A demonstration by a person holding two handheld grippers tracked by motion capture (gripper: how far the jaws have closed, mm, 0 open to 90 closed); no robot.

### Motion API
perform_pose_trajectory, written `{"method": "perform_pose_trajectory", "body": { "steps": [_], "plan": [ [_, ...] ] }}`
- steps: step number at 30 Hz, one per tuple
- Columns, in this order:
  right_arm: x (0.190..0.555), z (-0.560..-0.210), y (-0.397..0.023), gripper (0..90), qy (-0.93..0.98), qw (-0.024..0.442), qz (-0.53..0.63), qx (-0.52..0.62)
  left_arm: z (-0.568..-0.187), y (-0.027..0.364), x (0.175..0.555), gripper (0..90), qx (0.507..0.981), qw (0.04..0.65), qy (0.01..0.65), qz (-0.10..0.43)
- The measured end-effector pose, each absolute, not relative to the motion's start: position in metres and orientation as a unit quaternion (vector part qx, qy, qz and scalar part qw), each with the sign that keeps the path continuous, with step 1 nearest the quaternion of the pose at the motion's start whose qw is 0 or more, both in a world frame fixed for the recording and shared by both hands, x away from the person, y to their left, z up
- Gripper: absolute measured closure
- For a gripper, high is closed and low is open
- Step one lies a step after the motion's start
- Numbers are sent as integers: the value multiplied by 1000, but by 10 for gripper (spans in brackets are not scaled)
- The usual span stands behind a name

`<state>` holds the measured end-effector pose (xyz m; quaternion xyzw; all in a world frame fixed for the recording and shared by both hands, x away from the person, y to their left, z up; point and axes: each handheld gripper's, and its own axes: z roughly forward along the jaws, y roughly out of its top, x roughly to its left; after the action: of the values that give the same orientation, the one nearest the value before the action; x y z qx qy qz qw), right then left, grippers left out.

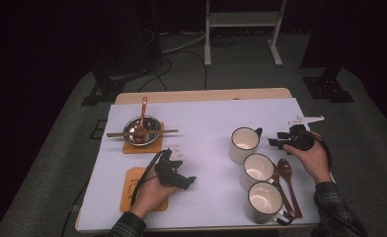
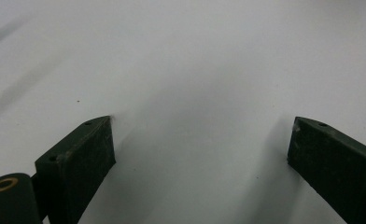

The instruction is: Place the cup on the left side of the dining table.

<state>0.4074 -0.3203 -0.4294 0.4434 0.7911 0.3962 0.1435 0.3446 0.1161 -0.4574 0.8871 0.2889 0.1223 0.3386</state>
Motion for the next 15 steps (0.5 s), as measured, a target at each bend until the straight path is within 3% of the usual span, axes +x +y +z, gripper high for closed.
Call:
{"method": "perform_pose_trajectory", "body": {
  "steps": [15],
  "plan": [
    [413, -425, -301, 536, 794, 122, 424, 419, -457, 116, 345, 60, 887, 338, 289, 123]
  ]
}}
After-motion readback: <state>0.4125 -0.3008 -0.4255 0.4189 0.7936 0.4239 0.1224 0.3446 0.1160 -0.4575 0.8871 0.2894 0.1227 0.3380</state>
